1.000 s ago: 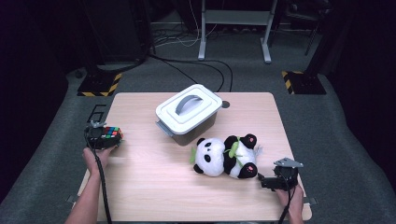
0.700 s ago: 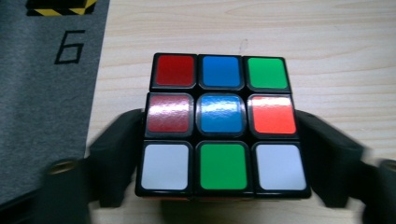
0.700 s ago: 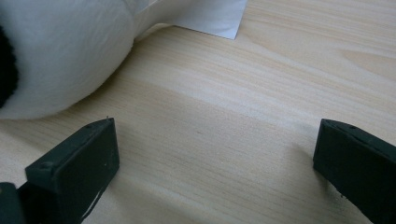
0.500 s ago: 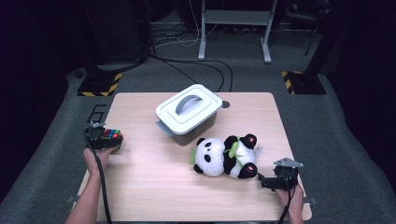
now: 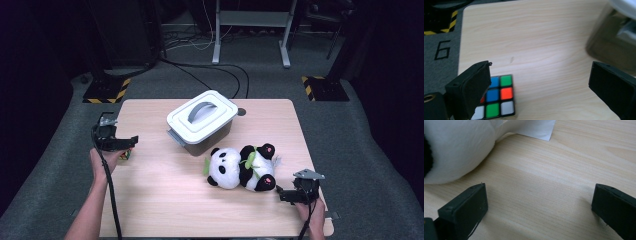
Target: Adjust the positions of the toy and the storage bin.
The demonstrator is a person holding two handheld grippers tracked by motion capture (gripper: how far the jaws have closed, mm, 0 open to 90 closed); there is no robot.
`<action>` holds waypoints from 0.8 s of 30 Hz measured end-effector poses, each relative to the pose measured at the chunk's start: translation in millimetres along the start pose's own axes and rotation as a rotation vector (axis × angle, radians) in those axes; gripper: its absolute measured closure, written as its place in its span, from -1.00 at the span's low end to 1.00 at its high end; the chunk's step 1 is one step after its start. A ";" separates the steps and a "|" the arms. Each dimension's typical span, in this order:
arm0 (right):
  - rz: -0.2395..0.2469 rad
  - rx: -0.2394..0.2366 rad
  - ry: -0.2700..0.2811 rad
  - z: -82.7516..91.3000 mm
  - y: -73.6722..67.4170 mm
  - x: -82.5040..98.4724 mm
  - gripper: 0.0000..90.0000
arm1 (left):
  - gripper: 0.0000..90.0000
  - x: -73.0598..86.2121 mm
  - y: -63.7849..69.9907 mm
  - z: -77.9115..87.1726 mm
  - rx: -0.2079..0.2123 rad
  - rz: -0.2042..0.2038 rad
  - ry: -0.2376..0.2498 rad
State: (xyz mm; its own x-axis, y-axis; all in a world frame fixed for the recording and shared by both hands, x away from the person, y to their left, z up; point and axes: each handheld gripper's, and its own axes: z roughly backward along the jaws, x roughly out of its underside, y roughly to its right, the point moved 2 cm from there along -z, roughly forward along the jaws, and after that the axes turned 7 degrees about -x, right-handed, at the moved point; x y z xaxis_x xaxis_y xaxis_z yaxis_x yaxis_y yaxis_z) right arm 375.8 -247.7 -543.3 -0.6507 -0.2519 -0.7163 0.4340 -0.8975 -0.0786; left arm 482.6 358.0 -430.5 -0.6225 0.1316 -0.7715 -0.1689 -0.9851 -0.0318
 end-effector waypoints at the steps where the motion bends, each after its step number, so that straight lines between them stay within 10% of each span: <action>1: -0.009 0.001 0.004 -0.4 -0.6 -0.2 -1.00 | -0.92 -3.5 4.2 1.9 0.015 -0.014 -0.002; 24: -0.004 -0.008 0.003 -0.4 -1.0 -0.4 -1.00 | -1.00 -72.3 108.6 -13.7 0.195 -0.223 0.024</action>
State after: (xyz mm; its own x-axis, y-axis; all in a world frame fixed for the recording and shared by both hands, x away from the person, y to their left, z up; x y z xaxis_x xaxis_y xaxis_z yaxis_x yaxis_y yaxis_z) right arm 375.9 -246.5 -543.2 -0.6501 -0.2473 -0.7184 0.4363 -0.8956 -0.0865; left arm 519.7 240.0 -386.9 -0.5352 0.3379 -0.7742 -0.4450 -0.8918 -0.0816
